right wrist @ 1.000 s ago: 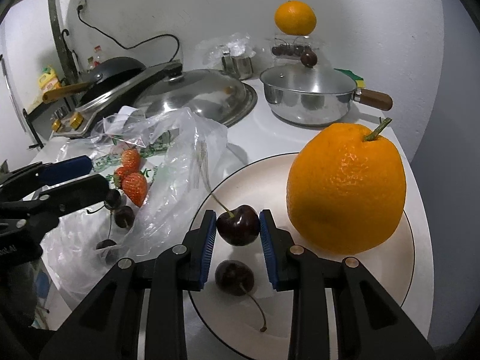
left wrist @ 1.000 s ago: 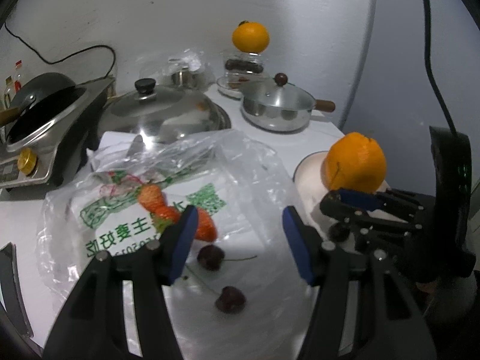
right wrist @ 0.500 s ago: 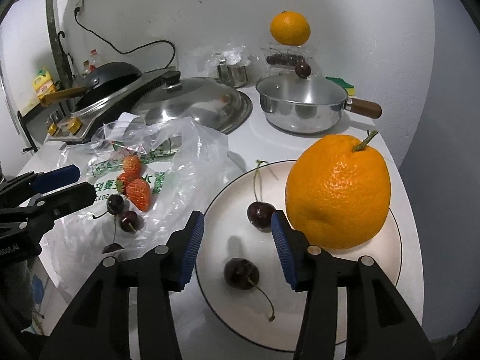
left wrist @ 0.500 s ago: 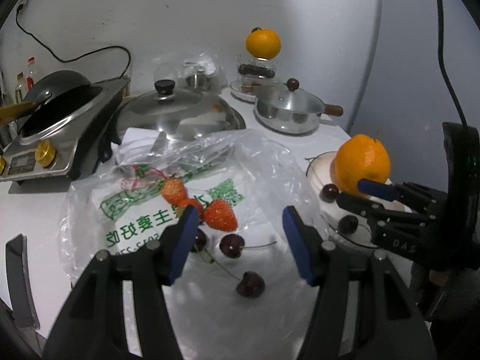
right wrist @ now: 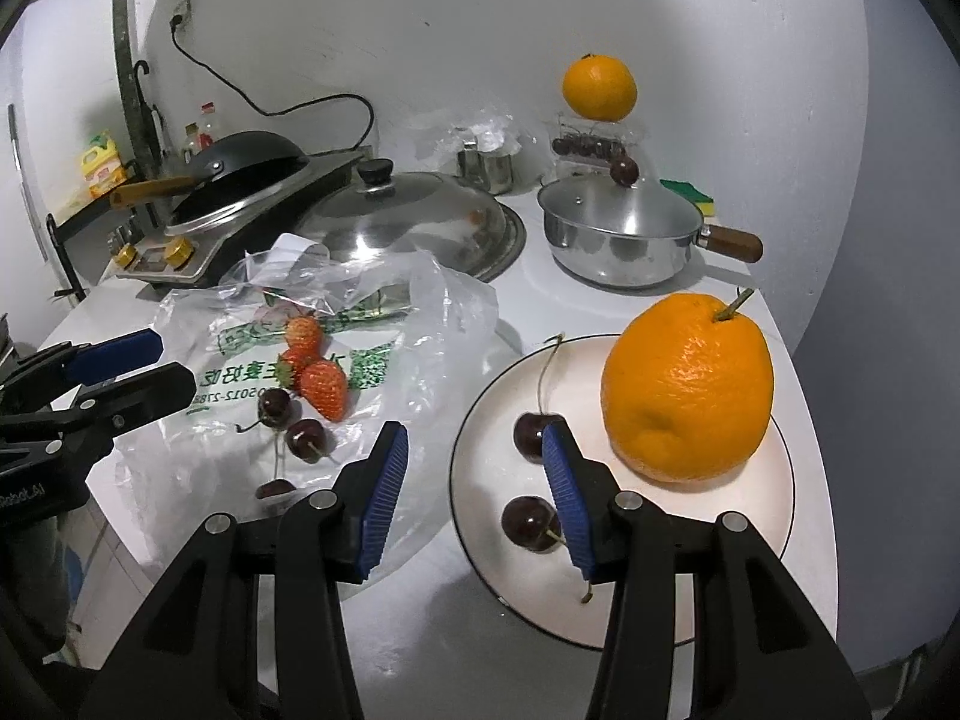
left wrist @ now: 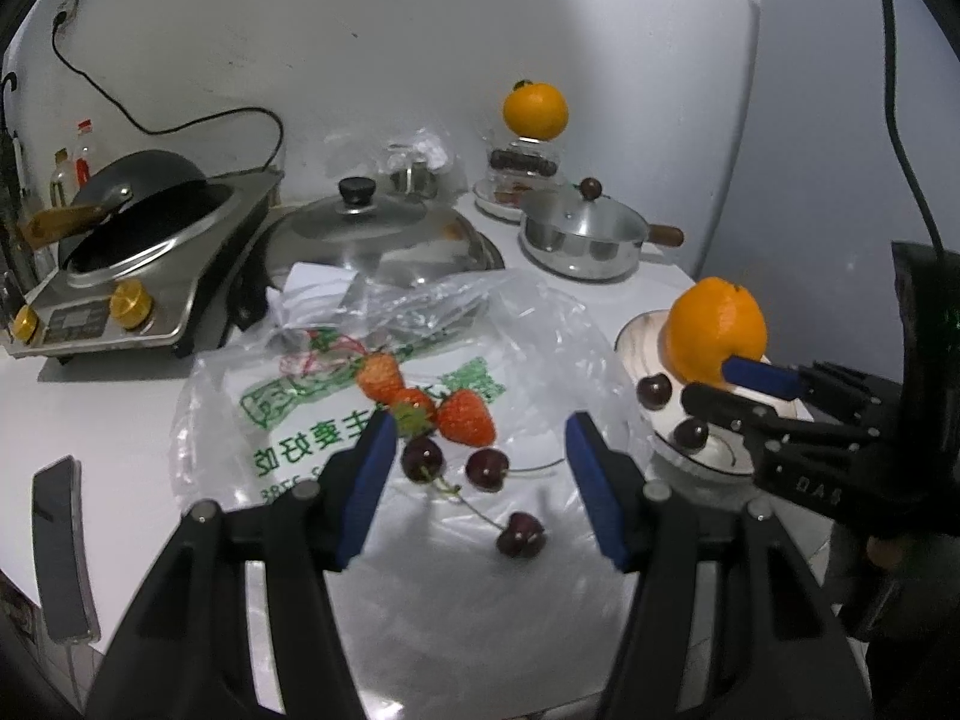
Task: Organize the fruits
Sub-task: 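Move the right gripper back over the bag toward another dark cherry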
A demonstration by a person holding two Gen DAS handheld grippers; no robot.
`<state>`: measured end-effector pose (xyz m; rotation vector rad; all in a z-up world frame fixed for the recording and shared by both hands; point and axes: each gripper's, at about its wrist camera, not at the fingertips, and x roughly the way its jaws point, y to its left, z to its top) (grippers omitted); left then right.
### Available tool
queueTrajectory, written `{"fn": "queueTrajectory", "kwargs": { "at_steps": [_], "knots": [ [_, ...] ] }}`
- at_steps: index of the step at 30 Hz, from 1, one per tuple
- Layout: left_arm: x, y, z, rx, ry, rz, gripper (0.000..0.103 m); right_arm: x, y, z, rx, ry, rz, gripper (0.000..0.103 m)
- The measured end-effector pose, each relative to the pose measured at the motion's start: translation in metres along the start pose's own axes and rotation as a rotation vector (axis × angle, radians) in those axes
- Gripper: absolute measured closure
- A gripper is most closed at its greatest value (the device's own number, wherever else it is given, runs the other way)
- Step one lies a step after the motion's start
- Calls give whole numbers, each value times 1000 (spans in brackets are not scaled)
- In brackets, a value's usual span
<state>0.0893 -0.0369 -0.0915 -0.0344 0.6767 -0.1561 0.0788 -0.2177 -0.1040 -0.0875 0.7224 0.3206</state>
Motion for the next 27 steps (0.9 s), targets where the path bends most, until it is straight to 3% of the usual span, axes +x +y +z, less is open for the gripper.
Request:
{"fn": "queueTrajectory", "kwargs": {
  "at_steps": [12,27],
  "knots": [
    [-22,24,-15,-34,-14,33,43,-7,33,1,-43,-18,39,53],
    [-27,64,-44,-107,12,46,43,23,92,-8,-137,54,125,54]
  ]
}}
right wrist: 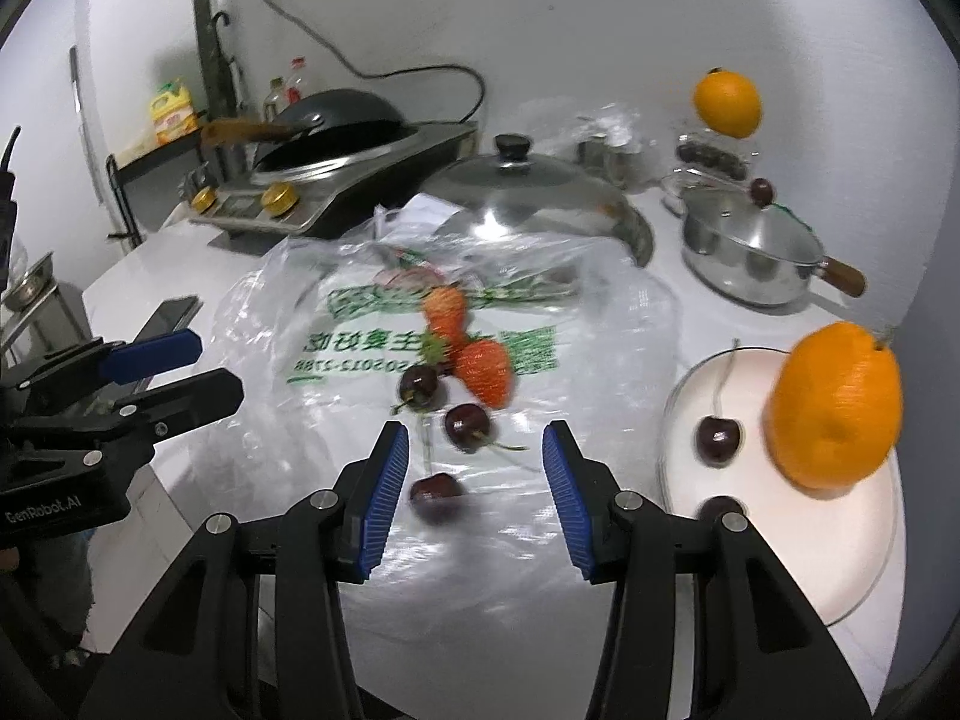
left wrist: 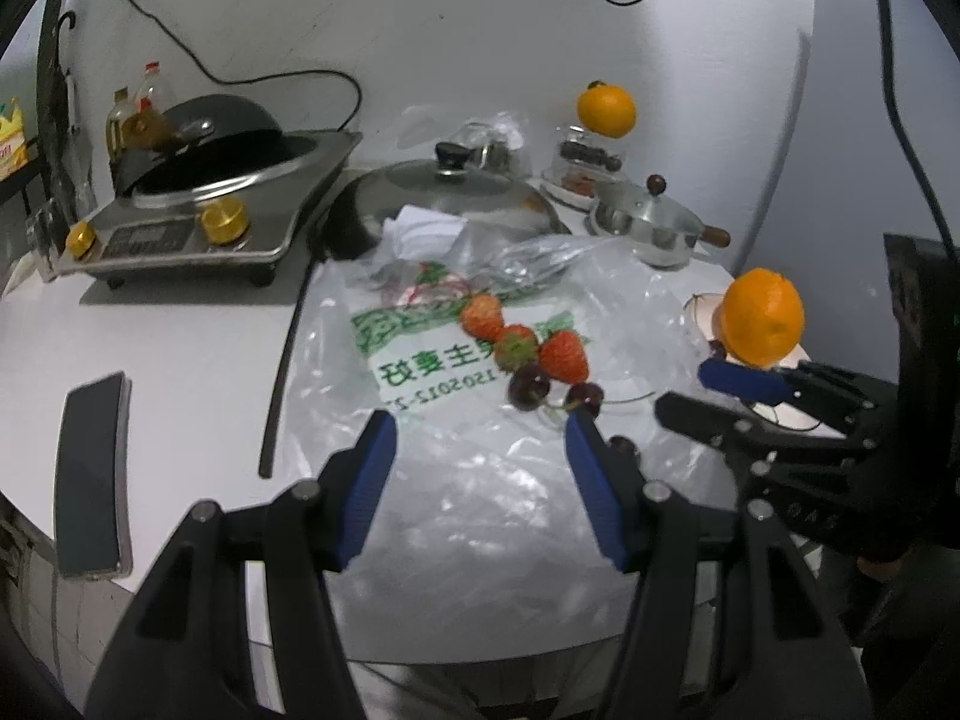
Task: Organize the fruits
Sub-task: 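Move the right gripper back over the bag toward another dark cherry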
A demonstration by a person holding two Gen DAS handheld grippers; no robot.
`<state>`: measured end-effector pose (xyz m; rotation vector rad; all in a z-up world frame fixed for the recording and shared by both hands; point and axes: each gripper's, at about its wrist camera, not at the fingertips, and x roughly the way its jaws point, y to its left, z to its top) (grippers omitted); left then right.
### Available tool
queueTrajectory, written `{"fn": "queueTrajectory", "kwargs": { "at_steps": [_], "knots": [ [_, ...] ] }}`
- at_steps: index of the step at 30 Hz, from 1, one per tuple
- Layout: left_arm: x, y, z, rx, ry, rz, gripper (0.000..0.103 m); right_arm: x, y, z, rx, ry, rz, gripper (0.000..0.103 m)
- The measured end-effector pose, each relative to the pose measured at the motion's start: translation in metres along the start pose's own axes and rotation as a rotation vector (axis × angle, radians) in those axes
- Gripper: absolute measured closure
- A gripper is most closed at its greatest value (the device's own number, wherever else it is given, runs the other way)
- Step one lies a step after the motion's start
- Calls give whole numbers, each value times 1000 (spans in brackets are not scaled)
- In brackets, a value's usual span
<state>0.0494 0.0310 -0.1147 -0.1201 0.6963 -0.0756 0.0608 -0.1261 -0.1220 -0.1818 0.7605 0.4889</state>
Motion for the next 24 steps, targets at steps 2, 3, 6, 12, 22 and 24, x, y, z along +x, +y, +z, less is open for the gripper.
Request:
{"fn": "queueTrajectory", "kwargs": {
  "at_steps": [2,3,6,12,22,24],
  "knots": [
    [1,5,-3,-6,6,2,43,8,7,0,-7,18,10,54],
    [1,7,-4,-9,7,3,43,12,10,-1,-8,25,13,54],
    [2,14,-7,-20,14,4,43,21,17,-2,-13,46,11,54],
    [6,22,-14,-39,30,-5,43,36,20,-6,-14,92,-8,54],
    [12,28,-17,-48,46,-11,43,54,19,-16,-4,146,-18,54],
    [13,28,-17,-48,48,-12,43,57,19,-18,-3,154,-18,56]
  ]
}}
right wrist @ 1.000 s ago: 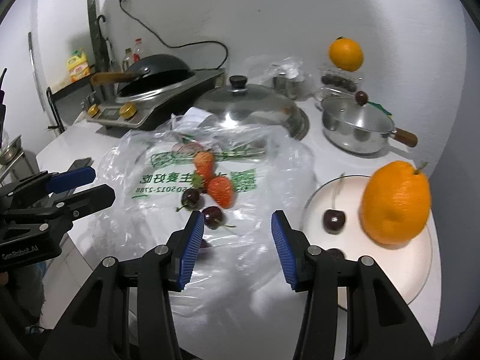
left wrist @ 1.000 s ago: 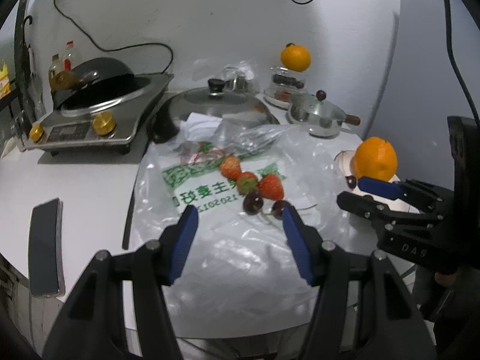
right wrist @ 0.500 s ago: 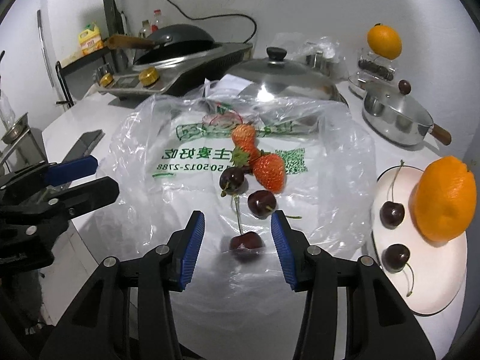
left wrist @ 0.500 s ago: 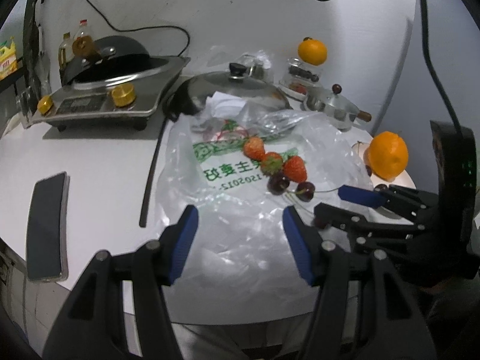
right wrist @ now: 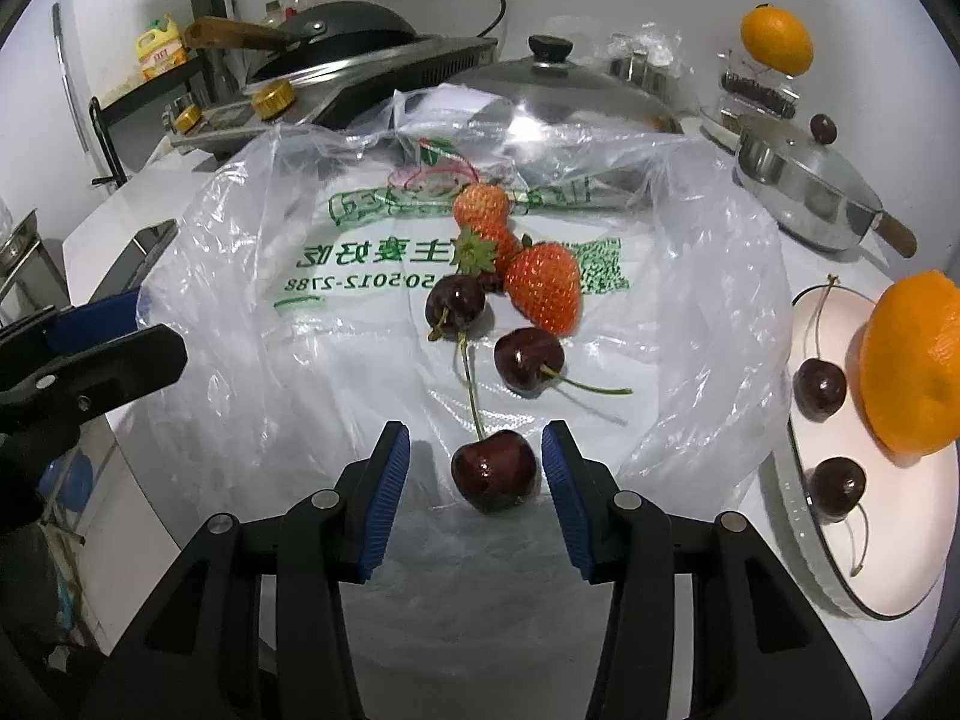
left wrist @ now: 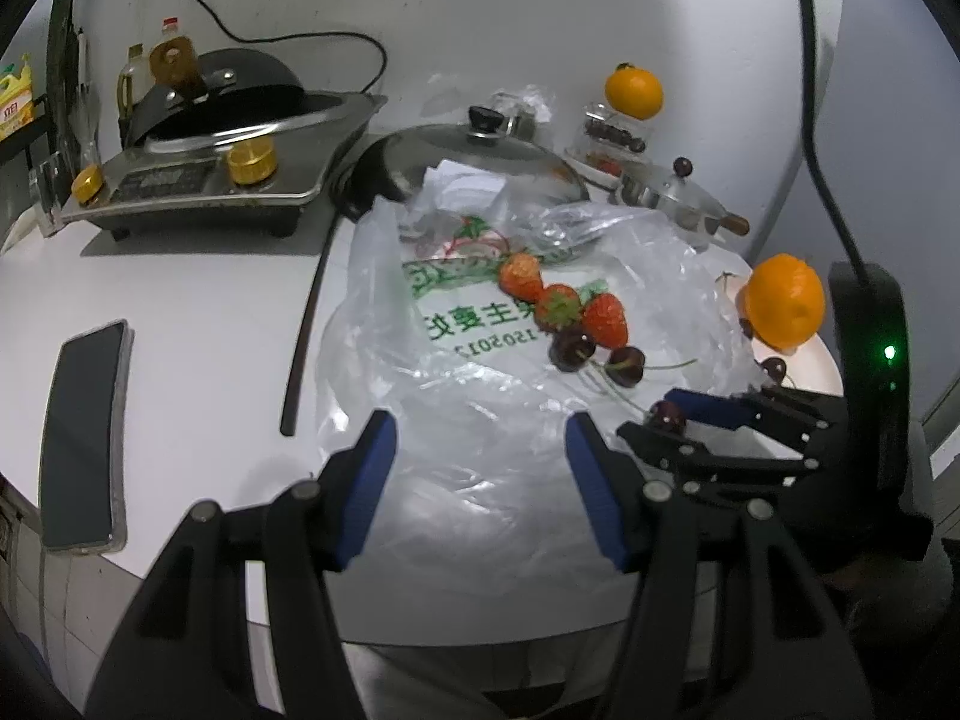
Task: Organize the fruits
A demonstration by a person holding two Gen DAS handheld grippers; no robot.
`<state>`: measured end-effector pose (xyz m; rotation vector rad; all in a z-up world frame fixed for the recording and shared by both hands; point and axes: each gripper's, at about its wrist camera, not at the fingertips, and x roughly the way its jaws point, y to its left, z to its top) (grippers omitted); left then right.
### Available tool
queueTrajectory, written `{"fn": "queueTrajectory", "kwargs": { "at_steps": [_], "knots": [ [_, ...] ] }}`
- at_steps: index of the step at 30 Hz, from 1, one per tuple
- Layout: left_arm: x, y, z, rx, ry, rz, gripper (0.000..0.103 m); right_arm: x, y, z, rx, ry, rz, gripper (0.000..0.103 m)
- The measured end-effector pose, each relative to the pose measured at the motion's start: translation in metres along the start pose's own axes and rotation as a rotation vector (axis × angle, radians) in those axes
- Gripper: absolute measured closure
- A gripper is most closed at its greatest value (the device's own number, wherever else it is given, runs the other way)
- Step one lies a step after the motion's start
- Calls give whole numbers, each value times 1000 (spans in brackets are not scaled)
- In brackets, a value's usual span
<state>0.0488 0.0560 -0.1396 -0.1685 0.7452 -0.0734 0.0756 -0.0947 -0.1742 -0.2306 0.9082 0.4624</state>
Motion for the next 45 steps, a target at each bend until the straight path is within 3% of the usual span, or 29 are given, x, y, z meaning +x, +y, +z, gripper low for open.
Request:
{"fn": "queueTrajectory", "kwargs": {
  "at_steps": [12,31,35,45],
  "knots": [
    [1,-2,0,6,3,1,43,2,0,-1,-9,-3,-5,73],
    [-8,-27,14,52,-21,14,43,-49,-5,17,-22,-129,34,73],
    [-8,-35,19,52,-30,14,31,-62,-14,18,-17,-155,33,73],
    [1,-63,31,87,-30,15,30,-81,-44,18,6,-204,22,73]
  ]
}}
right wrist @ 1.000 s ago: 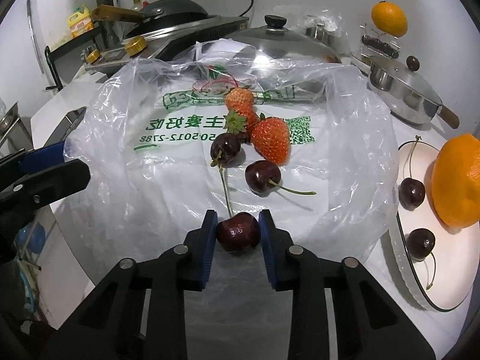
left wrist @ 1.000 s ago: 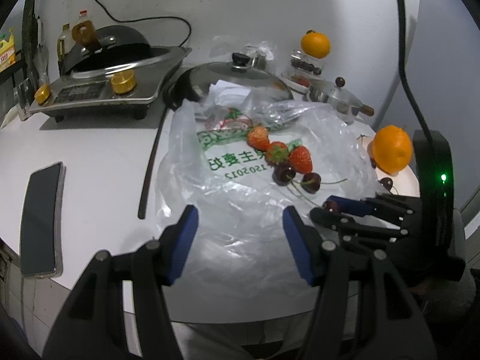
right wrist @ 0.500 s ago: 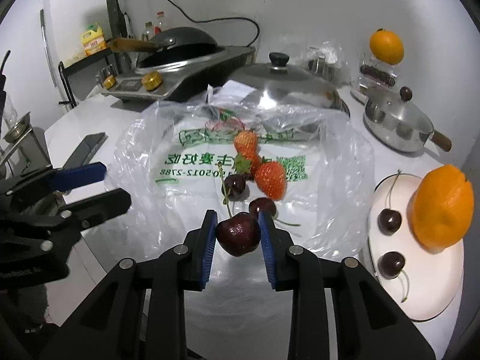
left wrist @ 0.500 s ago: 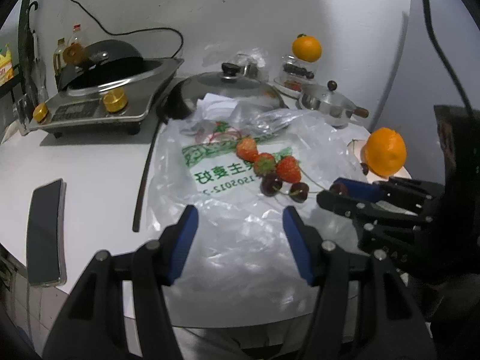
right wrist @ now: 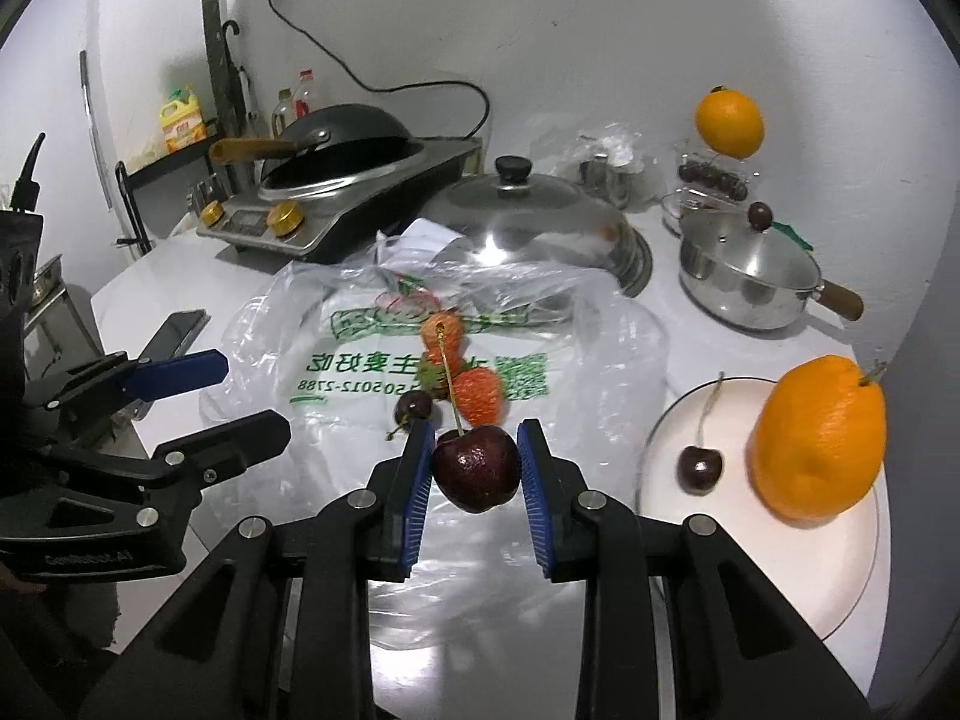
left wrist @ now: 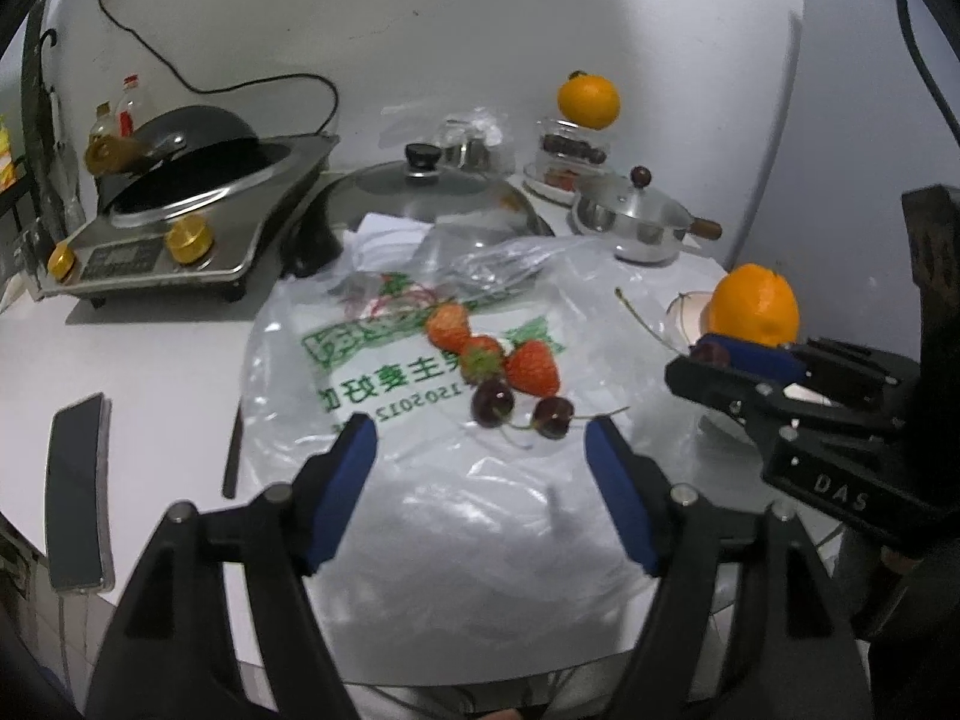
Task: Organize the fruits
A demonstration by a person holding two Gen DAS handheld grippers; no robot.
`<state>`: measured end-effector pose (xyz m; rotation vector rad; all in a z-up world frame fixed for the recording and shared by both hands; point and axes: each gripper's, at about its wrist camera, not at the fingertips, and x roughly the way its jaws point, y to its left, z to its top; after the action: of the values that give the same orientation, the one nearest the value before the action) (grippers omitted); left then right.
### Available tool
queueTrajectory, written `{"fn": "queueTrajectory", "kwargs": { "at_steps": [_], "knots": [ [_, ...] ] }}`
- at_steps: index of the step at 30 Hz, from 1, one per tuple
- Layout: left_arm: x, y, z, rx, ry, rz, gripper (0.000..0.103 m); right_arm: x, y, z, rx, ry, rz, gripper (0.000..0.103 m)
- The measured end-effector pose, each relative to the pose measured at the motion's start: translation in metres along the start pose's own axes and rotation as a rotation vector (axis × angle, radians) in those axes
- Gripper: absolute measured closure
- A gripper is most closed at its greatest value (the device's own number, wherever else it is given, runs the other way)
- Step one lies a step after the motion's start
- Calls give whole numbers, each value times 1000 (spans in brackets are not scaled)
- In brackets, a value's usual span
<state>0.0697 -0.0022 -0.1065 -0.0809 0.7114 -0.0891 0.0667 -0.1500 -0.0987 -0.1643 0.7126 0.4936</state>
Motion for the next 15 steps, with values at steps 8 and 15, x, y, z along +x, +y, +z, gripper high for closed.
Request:
{"fn": "queueTrajectory", "kwargs": {
  "at_steps": [8,15],
  "knots": [
    [19,-19,9,26,25,0,30,-3,-24,1,24,-16,-10,73],
    [38,-30,16,48,47,-3,30,3,-44,2,49,-16,-14,73]
  ]
}}
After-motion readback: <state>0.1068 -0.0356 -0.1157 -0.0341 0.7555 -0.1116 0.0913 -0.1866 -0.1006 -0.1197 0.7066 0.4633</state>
